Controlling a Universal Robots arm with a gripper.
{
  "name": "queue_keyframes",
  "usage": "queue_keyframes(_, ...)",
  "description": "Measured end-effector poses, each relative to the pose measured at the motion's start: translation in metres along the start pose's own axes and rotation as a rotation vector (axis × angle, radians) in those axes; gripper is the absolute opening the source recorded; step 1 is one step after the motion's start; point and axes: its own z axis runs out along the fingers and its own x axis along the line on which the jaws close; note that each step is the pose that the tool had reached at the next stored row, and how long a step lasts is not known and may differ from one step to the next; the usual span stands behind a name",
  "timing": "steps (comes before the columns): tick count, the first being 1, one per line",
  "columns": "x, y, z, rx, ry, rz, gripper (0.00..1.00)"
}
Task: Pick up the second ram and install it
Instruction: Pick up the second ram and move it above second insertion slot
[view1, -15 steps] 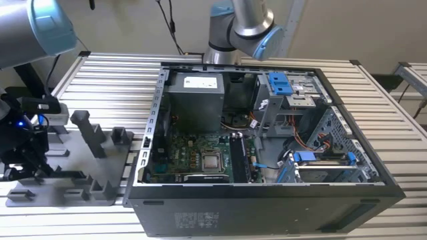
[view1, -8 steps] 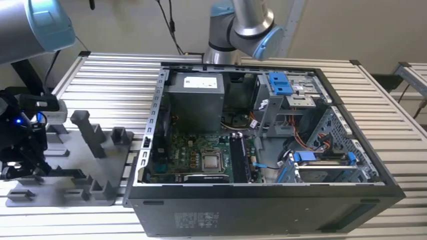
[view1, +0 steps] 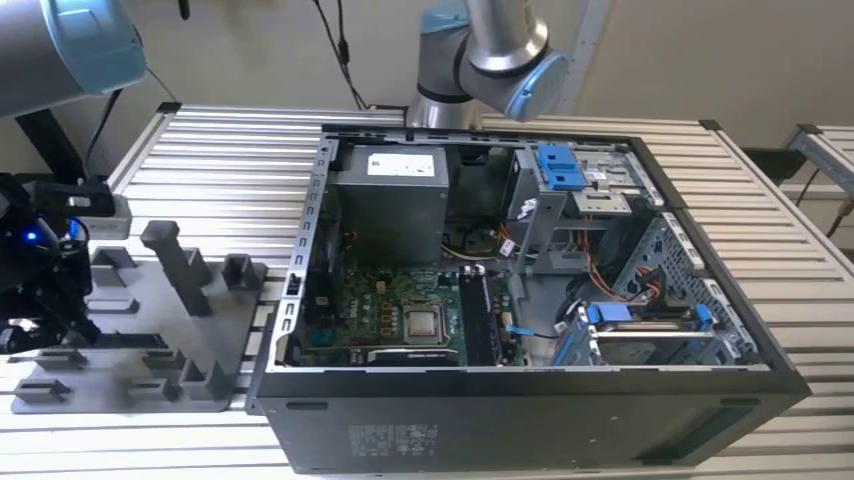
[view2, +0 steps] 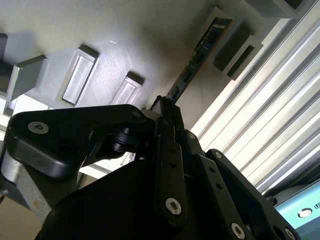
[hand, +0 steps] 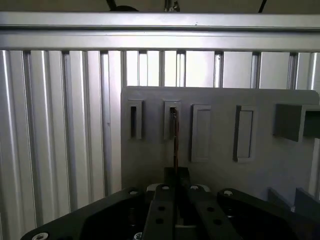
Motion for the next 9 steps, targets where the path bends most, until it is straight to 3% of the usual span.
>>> queue_keyframes(9,0.0000,-0.0002,-0.0112,0.0000,-0.0166,0.016,0.14)
